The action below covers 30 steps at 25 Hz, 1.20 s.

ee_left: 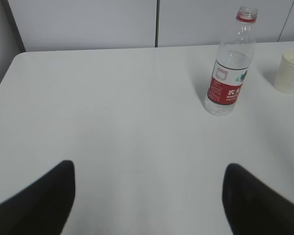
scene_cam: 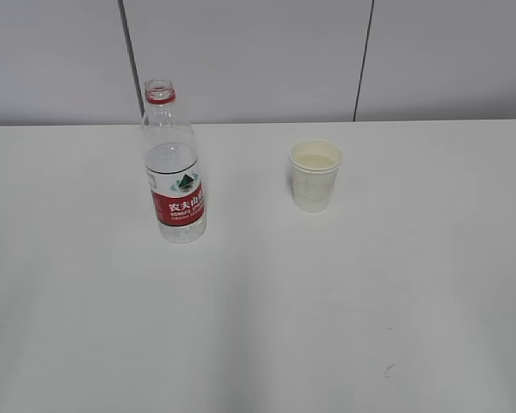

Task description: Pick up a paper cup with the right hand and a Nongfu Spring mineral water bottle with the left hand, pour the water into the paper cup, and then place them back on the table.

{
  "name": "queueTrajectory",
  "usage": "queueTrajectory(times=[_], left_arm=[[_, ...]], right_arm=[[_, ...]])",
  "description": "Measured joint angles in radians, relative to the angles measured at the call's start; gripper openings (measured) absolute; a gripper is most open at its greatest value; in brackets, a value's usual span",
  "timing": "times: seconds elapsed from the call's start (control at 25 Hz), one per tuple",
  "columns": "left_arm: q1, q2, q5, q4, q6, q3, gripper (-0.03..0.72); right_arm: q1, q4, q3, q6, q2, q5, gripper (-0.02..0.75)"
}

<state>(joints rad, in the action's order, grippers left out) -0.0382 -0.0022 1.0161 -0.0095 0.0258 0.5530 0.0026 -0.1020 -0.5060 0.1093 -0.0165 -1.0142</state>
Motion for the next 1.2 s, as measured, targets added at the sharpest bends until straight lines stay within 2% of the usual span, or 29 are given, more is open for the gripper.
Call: queueTrajectory(times=[0.28,0.72,1.2], left_arm=[[0.000,0.000,-0.001,0.000,0.000,0.000,0.563],[0.000,0.000,-0.010,0.000,0.000,0.000,0.563],[0.000,-0.001,-0.022,-0.014,0.000,0.000,0.563]], right_arm=[[0.000,-0.033,0.051,-0.011,0.000,0.116,0.589],[0.000,-0.059,-0.009,-0.011,0.000,-0.135,0.589],[0.000,-0.053,0.016,-0.018,-0.001,-0.142,0.589]])
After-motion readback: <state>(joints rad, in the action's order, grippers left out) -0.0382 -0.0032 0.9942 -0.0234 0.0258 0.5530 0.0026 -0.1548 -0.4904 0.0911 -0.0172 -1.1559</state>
